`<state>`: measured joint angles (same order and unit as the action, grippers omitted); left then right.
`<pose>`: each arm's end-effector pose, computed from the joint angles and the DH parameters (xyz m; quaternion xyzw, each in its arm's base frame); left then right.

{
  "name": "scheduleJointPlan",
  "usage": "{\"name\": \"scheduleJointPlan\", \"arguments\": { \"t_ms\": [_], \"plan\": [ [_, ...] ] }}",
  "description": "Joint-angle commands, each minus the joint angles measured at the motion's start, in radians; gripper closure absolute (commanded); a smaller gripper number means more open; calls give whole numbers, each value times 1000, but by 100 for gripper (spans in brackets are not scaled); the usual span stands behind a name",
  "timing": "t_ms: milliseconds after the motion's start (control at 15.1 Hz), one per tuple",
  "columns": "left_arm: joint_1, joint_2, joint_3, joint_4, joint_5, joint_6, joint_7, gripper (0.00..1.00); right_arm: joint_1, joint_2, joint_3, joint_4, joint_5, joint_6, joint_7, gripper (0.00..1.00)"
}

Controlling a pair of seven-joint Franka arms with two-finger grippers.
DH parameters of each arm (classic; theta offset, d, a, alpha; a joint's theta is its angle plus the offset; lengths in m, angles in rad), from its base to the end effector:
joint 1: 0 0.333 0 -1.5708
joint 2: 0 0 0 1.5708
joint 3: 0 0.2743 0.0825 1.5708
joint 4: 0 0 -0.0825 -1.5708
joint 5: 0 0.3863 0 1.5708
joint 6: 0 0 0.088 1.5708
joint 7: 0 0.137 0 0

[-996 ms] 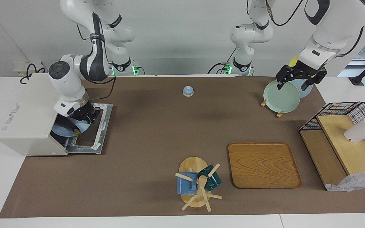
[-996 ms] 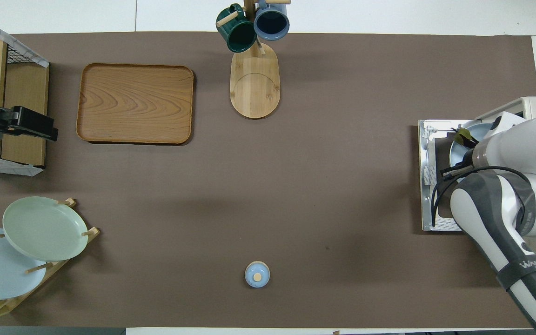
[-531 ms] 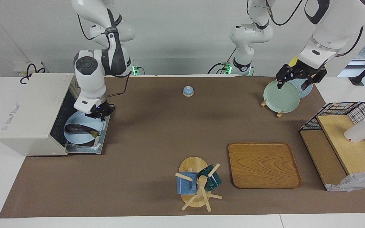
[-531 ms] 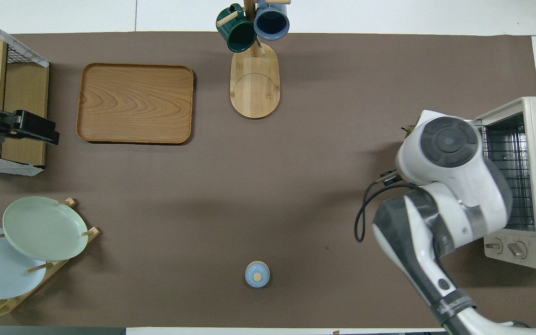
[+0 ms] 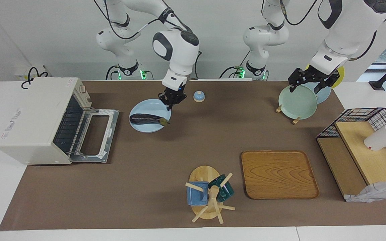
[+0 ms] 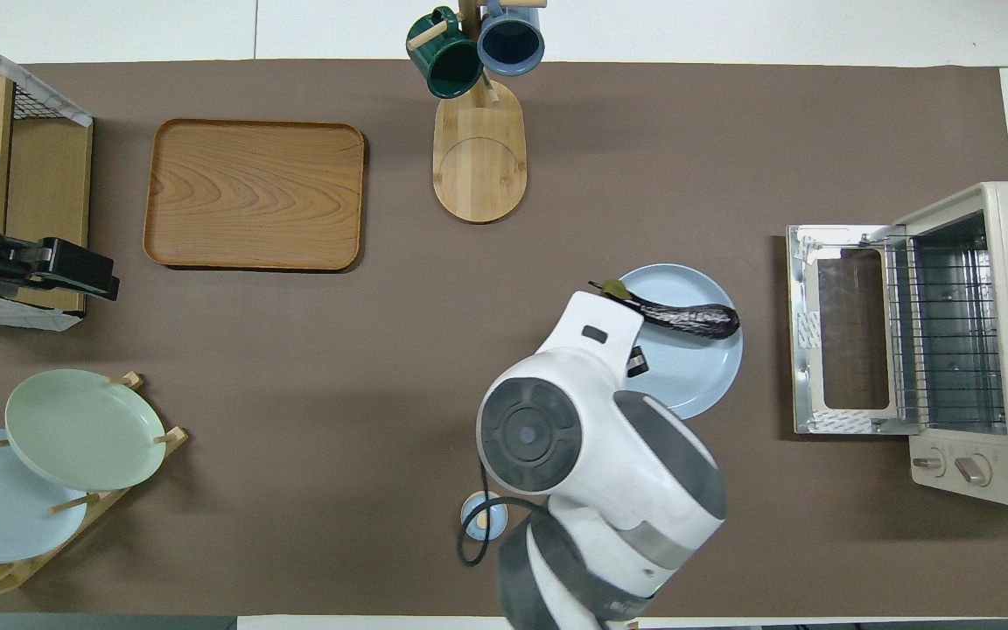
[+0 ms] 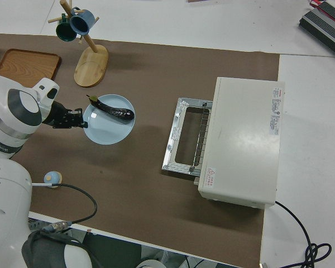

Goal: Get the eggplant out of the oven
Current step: 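Lower the blue plate onto the table center and open the right gripper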

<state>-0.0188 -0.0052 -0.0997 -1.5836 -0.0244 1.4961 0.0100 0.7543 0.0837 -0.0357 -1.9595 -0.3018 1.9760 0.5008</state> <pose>0.5402 -0.0679 0.5435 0.9970 -0.0645 -0.0417 0.0097 0.4447 0.3531 0.3583 0.9751 0.1709 0.0515 0.1318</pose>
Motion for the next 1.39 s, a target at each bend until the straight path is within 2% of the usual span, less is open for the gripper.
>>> {"name": "scheduleJointPlan", "arguments": {
  "t_ms": [0,266,465,598,664,730,797,863,1062,1328],
  "plan": [
    [5,-47,3,-62,-9,15,-5,0,69,108,-1,113,35,27,62,100],
    [5,-52,5,-68,-12,18,-7,0,192,290,-1,220,29,87,246,100],
    [5,-52,5,-70,-12,19,-7,0,197,317,2,203,36,173,280,100],
    [5,-52,5,-70,-14,19,-8,0,195,317,2,202,53,182,364,98],
    [5,-52,5,-68,-25,21,-8,0,191,318,4,200,64,195,364,88],
    [5,-50,5,-68,-34,29,-8,0,189,320,2,189,73,230,360,72],
    [5,-50,5,-68,-34,39,-8,0,192,320,2,176,73,279,357,64],
    [5,-50,5,-70,-34,42,-8,0,197,321,2,176,72,305,357,61],
    [5,-50,5,-72,-41,53,-8,0,178,308,-1,228,53,250,290,59],
    [-10,-61,-5,-102,-80,84,-28,0,4,161,-1,232,70,71,9,62]
  ]
}}
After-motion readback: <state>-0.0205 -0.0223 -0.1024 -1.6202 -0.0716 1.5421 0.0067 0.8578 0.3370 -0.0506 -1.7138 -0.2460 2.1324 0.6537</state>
